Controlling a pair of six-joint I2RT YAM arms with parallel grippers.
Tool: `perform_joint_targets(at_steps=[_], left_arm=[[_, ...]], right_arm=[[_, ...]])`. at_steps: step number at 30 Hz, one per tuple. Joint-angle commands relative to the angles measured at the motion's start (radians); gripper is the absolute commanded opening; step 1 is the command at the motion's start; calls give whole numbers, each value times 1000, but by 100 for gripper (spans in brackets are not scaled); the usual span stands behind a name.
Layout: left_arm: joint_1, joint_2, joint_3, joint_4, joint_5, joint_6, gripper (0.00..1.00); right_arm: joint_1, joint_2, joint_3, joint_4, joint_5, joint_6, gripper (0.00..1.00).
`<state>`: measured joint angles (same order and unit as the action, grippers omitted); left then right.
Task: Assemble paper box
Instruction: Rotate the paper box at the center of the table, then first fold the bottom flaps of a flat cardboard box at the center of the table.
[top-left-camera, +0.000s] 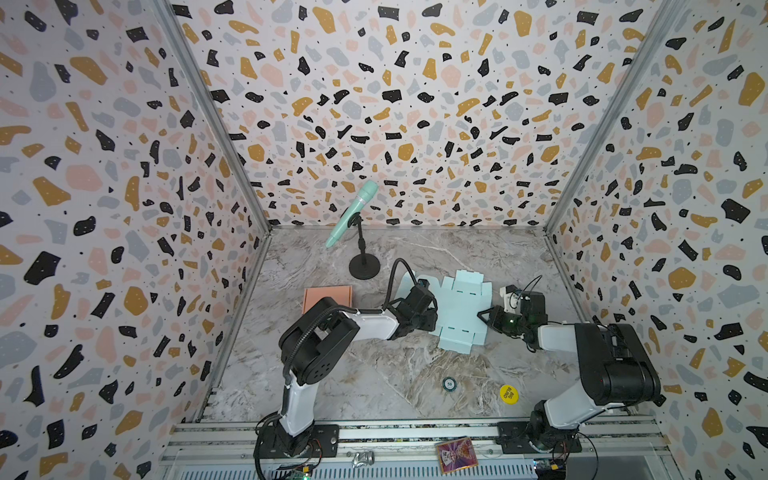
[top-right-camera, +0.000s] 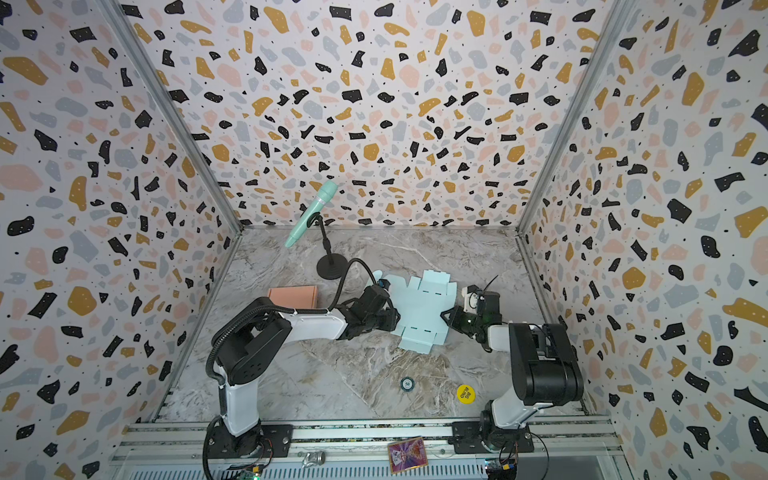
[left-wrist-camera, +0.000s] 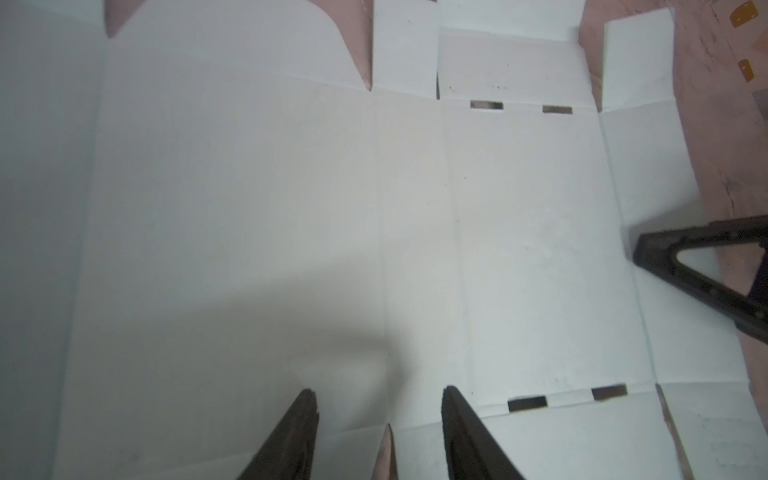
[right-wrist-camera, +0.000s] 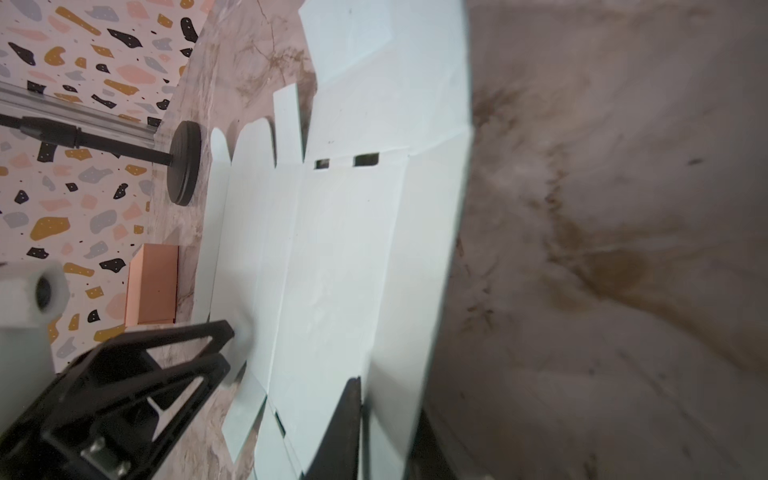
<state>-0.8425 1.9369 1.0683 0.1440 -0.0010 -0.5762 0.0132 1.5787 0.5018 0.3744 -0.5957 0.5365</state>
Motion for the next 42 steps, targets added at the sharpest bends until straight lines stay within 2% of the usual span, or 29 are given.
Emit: perform_joint_targets(at_steps=[1,5,11,20,24,27,30,38,42], left_arm=[[-13,-51,-54,16,12,-41,51],[-11,-124,-54,-14,1,-27,52],[5,-168,-35,-103,-69,29,52],[135,-124,-107,-14,-5,52,51],[140,-87,-92,-12,-1,65,51],[141,-83,-101,3,2,52,51],[140,-83,-119,13,2,46,51],[126,-32,-132,31,21,24,51],[101,-31,-109,-4,-5,37,51]], right_arm=[[-1,3,38,-78,26,-62,14],[6,10,99,-181,76,-143,14],[69,39,224,-371,250,-303,17],[72,81,266,-384,247,-318,24],[68,67,259,-374,237,-298,31],[53,50,234,-343,211,-266,33],[25,30,205,-309,172,-237,33],[-15,-16,172,-298,160,-228,30],[-28,-28,169,-322,153,-242,25]])
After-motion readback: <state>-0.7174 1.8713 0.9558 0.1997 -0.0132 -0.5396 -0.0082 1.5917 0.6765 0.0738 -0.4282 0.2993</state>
